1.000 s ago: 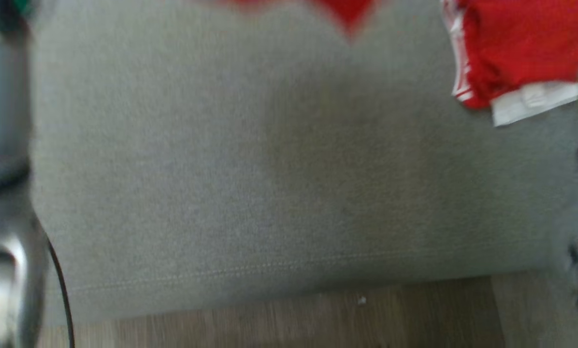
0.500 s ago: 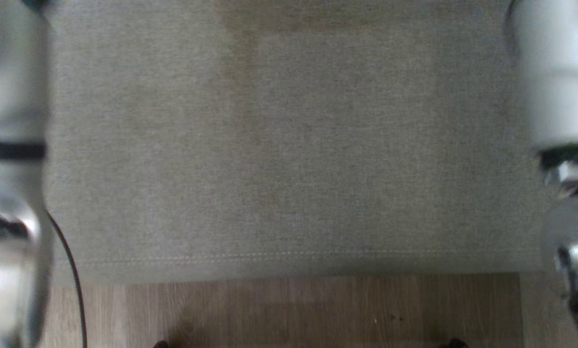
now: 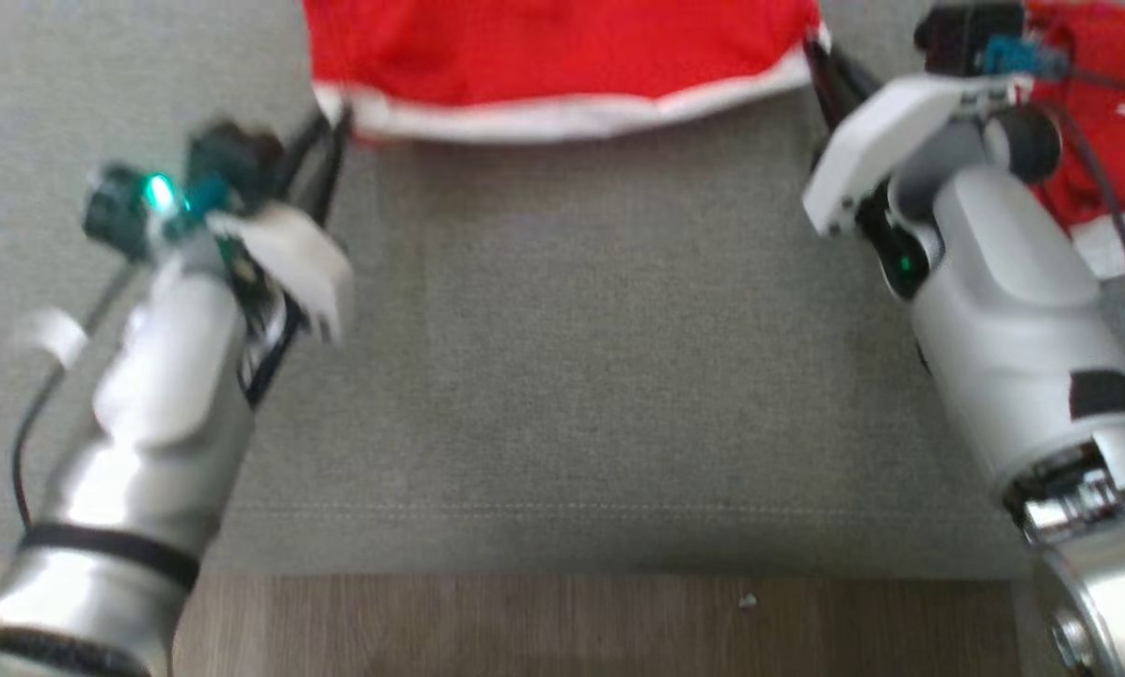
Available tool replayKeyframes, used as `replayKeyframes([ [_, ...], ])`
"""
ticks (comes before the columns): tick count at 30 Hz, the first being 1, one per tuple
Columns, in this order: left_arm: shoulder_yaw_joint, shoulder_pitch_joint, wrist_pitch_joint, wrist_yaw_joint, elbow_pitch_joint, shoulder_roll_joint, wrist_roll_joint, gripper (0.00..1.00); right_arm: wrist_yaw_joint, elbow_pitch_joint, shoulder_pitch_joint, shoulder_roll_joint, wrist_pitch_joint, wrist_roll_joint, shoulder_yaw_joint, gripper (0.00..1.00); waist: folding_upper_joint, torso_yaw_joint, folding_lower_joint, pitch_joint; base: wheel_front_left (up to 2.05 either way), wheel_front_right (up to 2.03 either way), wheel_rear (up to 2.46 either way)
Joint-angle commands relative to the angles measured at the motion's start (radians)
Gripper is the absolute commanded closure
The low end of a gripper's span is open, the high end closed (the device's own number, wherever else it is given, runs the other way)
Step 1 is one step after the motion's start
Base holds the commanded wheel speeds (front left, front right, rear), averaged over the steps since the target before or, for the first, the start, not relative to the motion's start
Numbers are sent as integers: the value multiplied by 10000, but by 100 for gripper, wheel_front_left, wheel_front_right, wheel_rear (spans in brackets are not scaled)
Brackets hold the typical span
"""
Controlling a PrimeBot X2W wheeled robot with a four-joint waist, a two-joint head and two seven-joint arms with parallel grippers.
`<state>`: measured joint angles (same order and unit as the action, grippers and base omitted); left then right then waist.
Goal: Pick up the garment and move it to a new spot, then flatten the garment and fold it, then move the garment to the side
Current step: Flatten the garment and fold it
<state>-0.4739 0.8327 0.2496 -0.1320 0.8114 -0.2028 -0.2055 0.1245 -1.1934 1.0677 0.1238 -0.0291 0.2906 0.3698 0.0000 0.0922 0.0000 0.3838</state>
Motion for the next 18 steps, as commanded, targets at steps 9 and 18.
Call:
replayKeyframes([
  [9,-661,-1280,120,15,-797,-1065,-90,100,62,744,-1222,753,1120,1046,2150,100,0,206,0,-1205,0,0,0],
  [18,-889,-2150,121,23,-1085,-1196,-187,100,62,1824,-1898,1930,2184,2282,4167,100,0,241,0,-1932,0,0,0],
])
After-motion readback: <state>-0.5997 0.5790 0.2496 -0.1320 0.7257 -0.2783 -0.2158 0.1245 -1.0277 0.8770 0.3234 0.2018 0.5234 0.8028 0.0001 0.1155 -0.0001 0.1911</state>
